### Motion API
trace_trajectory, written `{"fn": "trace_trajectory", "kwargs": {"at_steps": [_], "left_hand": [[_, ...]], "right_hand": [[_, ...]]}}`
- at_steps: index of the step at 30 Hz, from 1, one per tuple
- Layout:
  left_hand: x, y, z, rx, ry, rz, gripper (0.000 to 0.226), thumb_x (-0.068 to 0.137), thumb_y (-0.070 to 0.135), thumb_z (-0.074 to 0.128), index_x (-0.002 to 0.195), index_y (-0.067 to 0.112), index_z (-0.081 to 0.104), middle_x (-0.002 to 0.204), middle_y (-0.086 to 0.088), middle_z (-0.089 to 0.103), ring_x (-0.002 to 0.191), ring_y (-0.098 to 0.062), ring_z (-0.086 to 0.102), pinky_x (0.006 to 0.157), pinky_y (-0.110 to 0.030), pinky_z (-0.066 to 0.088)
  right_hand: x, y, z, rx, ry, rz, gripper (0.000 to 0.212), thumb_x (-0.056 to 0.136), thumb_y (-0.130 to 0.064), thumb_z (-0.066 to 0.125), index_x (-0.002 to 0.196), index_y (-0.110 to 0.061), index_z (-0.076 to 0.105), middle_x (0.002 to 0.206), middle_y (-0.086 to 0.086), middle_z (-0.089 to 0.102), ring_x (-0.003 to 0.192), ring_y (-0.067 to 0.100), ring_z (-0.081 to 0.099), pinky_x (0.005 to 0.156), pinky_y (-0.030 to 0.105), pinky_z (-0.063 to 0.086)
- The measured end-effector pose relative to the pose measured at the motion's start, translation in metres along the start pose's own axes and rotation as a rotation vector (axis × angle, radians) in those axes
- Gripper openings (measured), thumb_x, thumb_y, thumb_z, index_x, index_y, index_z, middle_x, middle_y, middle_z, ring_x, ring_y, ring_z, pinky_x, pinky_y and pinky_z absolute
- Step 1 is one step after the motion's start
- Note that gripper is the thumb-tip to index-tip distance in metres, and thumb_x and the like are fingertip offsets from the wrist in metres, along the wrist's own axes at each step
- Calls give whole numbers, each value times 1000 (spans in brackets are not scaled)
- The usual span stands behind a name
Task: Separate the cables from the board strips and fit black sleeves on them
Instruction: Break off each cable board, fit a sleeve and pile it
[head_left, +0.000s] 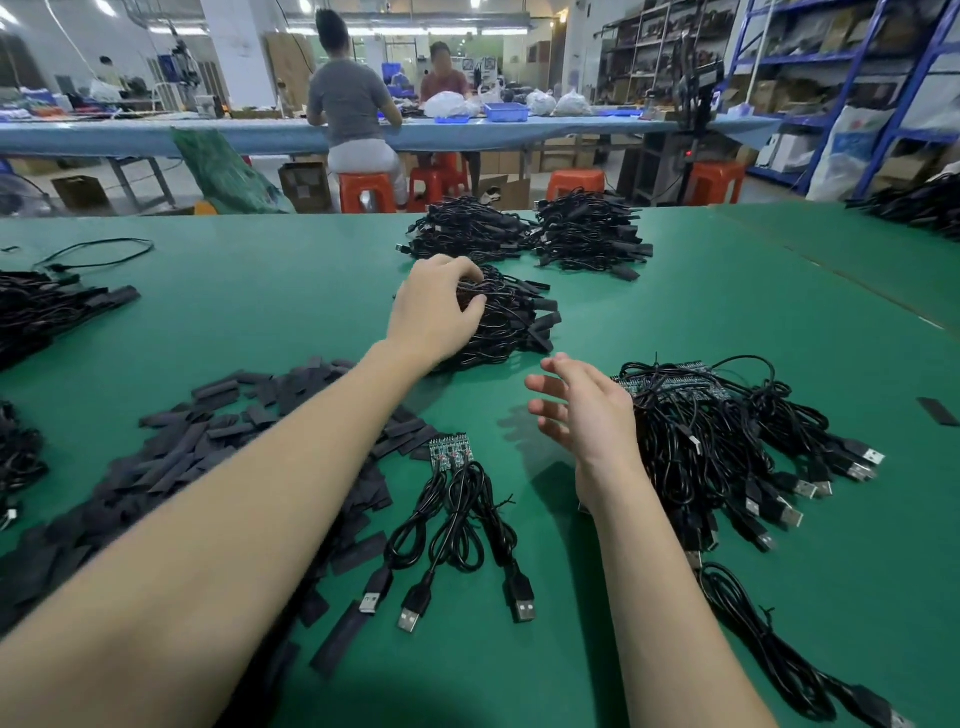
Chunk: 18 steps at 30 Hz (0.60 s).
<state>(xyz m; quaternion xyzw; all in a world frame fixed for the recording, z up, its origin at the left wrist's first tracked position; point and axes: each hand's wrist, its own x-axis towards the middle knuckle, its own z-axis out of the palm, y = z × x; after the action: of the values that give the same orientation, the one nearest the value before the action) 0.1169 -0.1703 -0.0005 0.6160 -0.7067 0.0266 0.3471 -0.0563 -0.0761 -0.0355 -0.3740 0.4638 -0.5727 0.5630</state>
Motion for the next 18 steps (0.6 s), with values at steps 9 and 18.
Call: {"fn": "trace_trajectory", "kwargs": {"at_steps": [9,18], "left_hand": [[-96,11,-14,-390,23,-200,5,89,21,70,86,24,71,85,15,71,84,-4,66,76,-7,43],[-106,3,-21,-586,-1,-343,7,91,26,70,84,27,72,86,15,73,85,-1,67,80,-17,49]], "right_hand": [[0,18,14,-1114,-238,-192,23,90,-48,63,102,-33,76,103,-11,76,97,12,66,87,29,51],[-2,17,19,-681,-357,-29,12,84,-24,82,83,-24,70,71,-6,68,58,10,56,62,22,47]]}}
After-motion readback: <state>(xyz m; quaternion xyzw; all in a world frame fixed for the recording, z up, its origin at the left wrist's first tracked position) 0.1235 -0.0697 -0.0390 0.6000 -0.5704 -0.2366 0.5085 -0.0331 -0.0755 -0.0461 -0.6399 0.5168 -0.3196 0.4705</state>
